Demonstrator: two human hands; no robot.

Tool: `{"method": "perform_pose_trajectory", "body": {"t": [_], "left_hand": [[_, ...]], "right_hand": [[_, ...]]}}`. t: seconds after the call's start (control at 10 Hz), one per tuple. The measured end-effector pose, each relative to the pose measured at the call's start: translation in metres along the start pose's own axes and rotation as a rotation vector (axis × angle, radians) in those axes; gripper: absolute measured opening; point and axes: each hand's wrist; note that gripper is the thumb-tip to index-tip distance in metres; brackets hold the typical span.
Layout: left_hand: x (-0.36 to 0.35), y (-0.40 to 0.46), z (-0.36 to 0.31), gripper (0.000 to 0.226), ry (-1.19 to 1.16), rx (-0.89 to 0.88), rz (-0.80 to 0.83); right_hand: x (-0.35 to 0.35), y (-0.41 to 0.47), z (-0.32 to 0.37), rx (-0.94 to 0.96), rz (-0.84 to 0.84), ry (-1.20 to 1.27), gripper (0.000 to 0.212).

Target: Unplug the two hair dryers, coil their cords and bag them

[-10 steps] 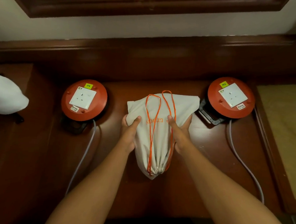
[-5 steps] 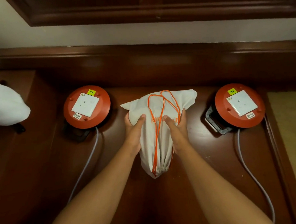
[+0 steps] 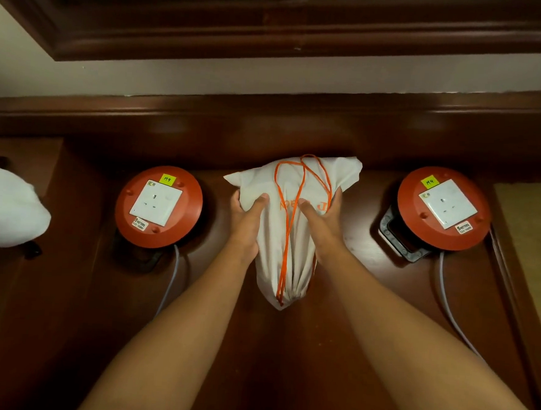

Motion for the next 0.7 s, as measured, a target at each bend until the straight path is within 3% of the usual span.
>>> {"method": "perform_pose_trajectory", "body": {"t": [0.3,0.6,0.7], "left_hand": [[0.015,0.01,0.008,0.062,0.051,-0.016,-0.059],[0.022,0.006,-0.001,0.07,0.382,-0.197,-0.109],[0.022,-0.008,-0.011,0.059,0.449,-0.298,-0.129]], "right_hand": [[0.007,0.003,-0.006,0.012,-0.052,-0.135,0.12],[0.022,-0.006,0.003,0.11,-0.029,-0.339,0.109],[0.034,-0.012,0.012,0.15,-0.042,-0.404,0.089]]}}
Point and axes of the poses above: each hand's wrist, its own y-axis towards the middle knuckle, its own x-axis out of the back of the hand, z = x × y, and after that the axes turned 14 degrees about -z, right-handed
